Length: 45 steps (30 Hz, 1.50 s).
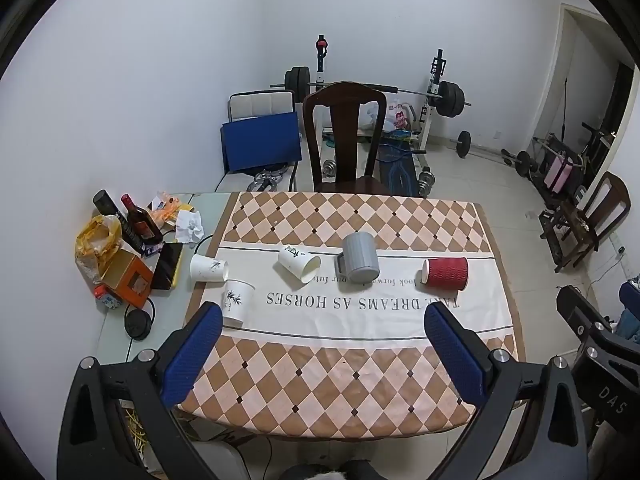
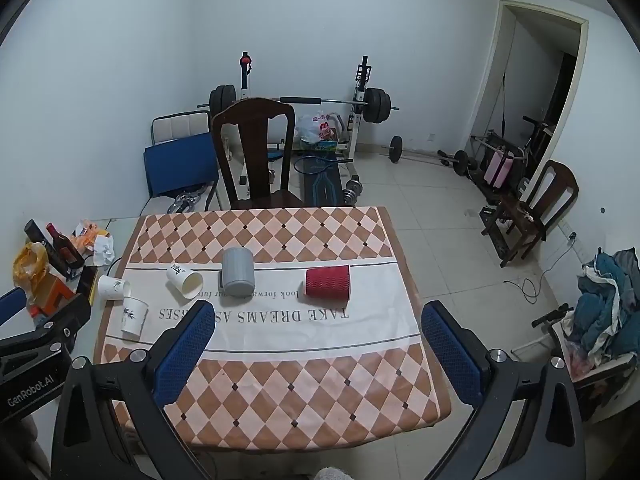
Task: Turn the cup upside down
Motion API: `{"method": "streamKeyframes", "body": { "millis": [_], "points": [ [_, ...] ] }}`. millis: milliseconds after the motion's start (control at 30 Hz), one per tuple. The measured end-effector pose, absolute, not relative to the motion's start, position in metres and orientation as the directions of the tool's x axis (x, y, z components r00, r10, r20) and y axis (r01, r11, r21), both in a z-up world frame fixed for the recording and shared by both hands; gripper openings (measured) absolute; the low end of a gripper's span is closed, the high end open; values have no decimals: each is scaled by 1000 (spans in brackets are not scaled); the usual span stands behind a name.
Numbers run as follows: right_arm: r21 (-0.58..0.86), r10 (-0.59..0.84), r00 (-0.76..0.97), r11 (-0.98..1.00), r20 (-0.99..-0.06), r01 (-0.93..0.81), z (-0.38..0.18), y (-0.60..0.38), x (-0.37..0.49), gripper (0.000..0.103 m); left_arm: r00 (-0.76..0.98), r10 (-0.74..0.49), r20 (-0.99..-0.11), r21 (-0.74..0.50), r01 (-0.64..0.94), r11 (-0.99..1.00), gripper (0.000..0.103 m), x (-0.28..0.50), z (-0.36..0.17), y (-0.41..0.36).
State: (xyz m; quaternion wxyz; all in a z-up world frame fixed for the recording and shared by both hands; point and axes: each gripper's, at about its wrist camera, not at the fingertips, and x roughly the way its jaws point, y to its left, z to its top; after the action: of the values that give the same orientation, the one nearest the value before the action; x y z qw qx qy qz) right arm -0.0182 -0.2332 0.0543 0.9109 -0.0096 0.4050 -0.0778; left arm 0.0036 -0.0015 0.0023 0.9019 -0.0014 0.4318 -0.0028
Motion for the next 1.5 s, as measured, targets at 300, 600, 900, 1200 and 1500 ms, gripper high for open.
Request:
{"method": "streamKeyframes", "body": {
  "millis": [300,600,900,1200,1500],
  "points": [
    [-78,-148,660,988,-737,134,55,-231,-20,103,627,-8,-779,-4,8,1000,103,10,13,-17],
    [-75,-147,661,988,-735,137,48,-239,-21,103,630,-9,-777,-4,9,1000,103,8,13,-19],
    [-83,-156,669,987,-727,141,50,-244,-22,103,631,-12,-776,-6,11,1000,103,8,13,-24],
    [-89,-163,669,985,-725,145,59,-239,-22,103,633,-11,-774,-5,11,1000,103,7,14,-27],
    [-87,-163,671,986,-724,145,60,-241,-23,103,628,-11,-778,-7,9,1000,103,5,18,-32]
  ]
}}
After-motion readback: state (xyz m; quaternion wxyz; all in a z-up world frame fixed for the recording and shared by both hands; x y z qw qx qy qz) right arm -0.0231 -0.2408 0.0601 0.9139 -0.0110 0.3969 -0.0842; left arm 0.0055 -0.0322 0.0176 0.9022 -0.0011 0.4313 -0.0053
